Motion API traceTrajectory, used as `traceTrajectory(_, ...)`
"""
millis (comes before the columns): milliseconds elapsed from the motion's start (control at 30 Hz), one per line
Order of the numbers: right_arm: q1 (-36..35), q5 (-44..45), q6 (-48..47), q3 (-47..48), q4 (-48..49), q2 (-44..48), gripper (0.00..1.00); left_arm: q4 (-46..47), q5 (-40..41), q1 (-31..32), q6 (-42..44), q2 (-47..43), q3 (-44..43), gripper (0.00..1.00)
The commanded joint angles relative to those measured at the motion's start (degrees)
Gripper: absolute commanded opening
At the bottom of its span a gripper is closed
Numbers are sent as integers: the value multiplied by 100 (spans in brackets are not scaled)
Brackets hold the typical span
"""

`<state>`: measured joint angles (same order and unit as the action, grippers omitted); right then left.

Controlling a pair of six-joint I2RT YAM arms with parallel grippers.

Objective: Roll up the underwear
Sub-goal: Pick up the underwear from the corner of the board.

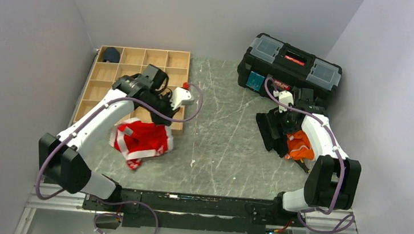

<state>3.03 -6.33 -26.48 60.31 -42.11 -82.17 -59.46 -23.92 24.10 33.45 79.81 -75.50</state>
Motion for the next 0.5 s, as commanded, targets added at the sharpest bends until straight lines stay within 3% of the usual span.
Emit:
traceTrajectory(0,21,-26,115,125,-15,65,100,-149,-553,433,-442,343,-517,0)
traceTrajectory(300,5,-289,283,254,80,-308,100,304,-1027,1239,-884,920,-1765,0)
traceTrajectory(467,-79,-416,381,254,248,-723,100,548,-1516,1311,-1245,1337,-2511,0)
